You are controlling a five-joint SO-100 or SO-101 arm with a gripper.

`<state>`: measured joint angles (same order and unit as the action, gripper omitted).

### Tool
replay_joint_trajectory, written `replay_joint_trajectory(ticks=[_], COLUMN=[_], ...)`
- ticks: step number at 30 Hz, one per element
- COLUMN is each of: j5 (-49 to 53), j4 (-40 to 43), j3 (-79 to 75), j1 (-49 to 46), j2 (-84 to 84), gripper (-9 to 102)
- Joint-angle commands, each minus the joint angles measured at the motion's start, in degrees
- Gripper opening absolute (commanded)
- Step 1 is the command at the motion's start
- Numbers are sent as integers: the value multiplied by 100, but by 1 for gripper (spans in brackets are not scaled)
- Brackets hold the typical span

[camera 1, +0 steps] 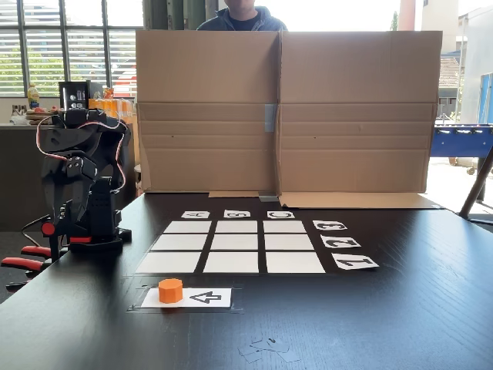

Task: Pick up the round, orange token and place it in the grid on square A1.

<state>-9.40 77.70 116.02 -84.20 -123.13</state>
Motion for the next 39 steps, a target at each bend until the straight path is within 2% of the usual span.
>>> replay_joint_trajectory(ticks=[1,22,27,39], j5=[-62,-193,-255,-255], j4=[193,510,510,510], j3=[-721,-2953,-3568,-4438], j1=[185,1775,2048,2566], j2=[457,3278,3929,5186], gripper=[21,22,28,32])
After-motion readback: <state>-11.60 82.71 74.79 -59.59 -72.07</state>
